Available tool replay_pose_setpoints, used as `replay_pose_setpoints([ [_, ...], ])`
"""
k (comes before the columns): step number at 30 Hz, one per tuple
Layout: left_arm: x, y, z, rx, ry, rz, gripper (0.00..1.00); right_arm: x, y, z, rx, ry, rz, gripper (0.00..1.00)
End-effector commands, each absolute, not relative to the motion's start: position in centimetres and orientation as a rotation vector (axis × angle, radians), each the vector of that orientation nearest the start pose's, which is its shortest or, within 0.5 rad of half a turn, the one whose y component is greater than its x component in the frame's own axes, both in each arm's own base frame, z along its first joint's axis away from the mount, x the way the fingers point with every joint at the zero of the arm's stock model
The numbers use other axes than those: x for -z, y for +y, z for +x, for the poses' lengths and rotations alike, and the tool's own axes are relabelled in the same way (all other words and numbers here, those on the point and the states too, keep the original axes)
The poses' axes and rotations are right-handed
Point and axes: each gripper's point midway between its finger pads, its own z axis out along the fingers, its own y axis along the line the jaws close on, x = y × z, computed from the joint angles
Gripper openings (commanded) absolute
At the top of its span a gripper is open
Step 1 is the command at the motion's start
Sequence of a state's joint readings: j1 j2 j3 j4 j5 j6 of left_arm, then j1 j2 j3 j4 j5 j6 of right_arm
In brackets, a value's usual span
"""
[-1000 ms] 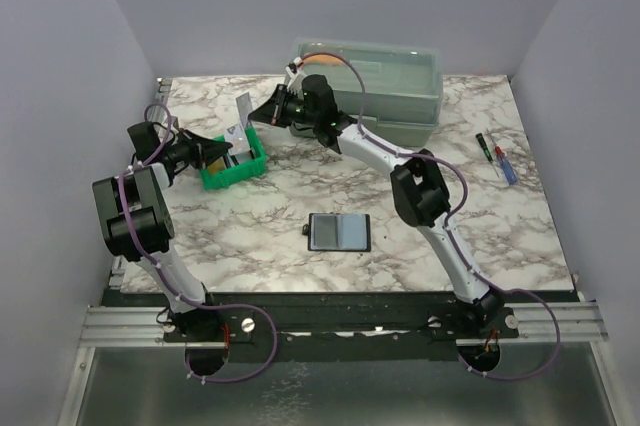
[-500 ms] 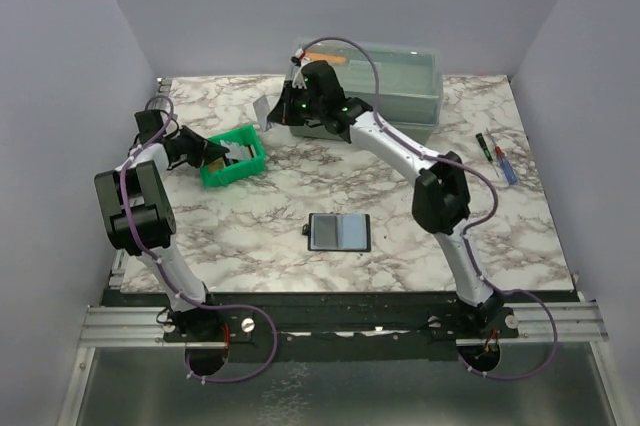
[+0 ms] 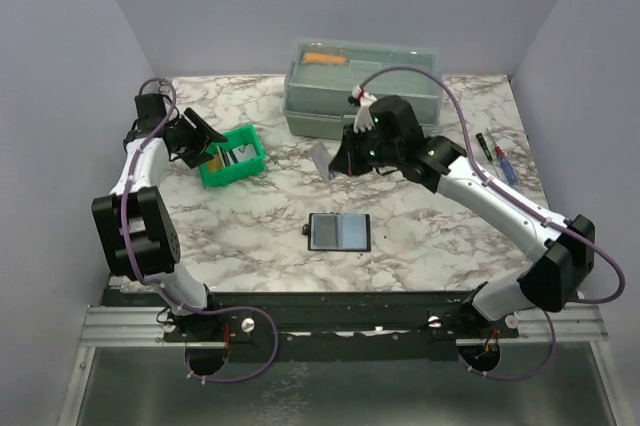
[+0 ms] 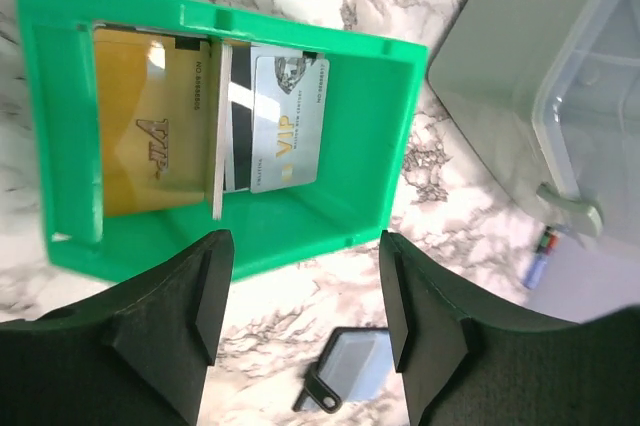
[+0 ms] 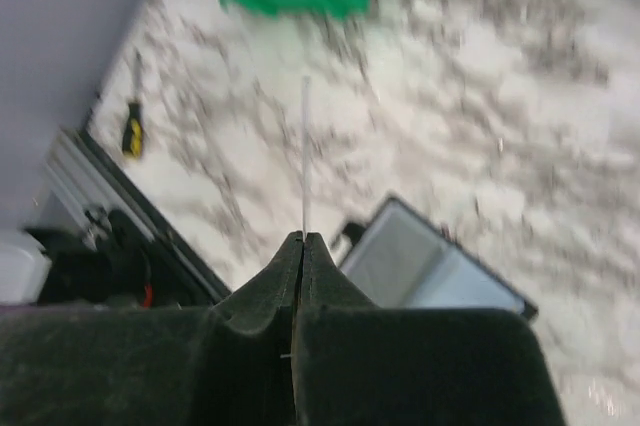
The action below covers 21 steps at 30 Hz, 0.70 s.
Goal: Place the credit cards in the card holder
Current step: Insert the credit card into the card holder.
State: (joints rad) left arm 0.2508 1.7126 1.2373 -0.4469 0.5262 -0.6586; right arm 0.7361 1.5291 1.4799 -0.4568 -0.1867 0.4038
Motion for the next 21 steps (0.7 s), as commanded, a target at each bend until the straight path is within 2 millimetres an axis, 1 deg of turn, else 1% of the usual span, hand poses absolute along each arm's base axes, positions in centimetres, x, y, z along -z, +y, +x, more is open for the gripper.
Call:
replay_pose_setpoints([
  [1,-16.8,-0.5,39.0,0.505,2.367,-0.666,0.66,-18.7,31.1,23.2,-0.954,2.439,-0.505,0.0],
  [2,-17.2,-2.0,38.1,0.518,2.381,-0.607,0.66,-17.6,31.0,22.0,-1.011,2.457,-0.491,0.0],
  [3,-17.4,-4.2,37.0,0.559,2.401,-0.535,0.66,-16.4,30.9,21.0,-1.065,2.468,-0.475,0.0],
  [4,-17.6,-6.7,35.9,0.62,2.416,-0.465,0.66,-15.5,30.8,20.2,-1.114,2.478,-0.445,0.0],
  [5,-17.5,-10.0,34.5,0.7,2.438,-0.368,0.66,-14.6,30.6,19.6,-1.156,2.493,-0.417,0.0],
  [6,-17.3,-12.8,32.9,0.78,2.462,-0.276,0.66,-14.2,30.5,19.2,-1.202,2.492,-0.399,0.0],
  [8,-16.7,-17.4,29.9,0.907,2.503,-0.122,0.63,-12.7,30.1,18.4,-1.257,2.498,-0.361,0.0],
  [10,-16.0,-20.8,27.6,1.006,2.517,-0.014,0.61,-11.7,29.5,18.5,-1.318,2.492,-0.312,0.0],
  [13,-13.8,-24.1,24.9,1.105,2.562,0.024,0.51,-10.2,28.3,18.5,-1.4,2.493,-0.255,0.0],
  [14,-12.8,-24.8,24.1,1.12,2.594,0.021,0.5,-9.8,27.9,18.5,-1.407,2.494,-0.24,0.0],
  [16,-11.2,-26.1,22.6,1.101,2.647,0.081,0.49,-9.4,27.4,18.5,-1.436,2.487,-0.224,0.0],
  [19,-9.5,-26.6,21.9,1.069,2.69,0.101,0.44,-9.4,27.1,18.6,-1.452,2.472,-0.216,0.0],
  [21,-8.4,-26.5,21.7,1.05,2.724,0.095,0.41,-9.2,27.1,18.7,-1.46,2.464,-0.216,0.0],
])
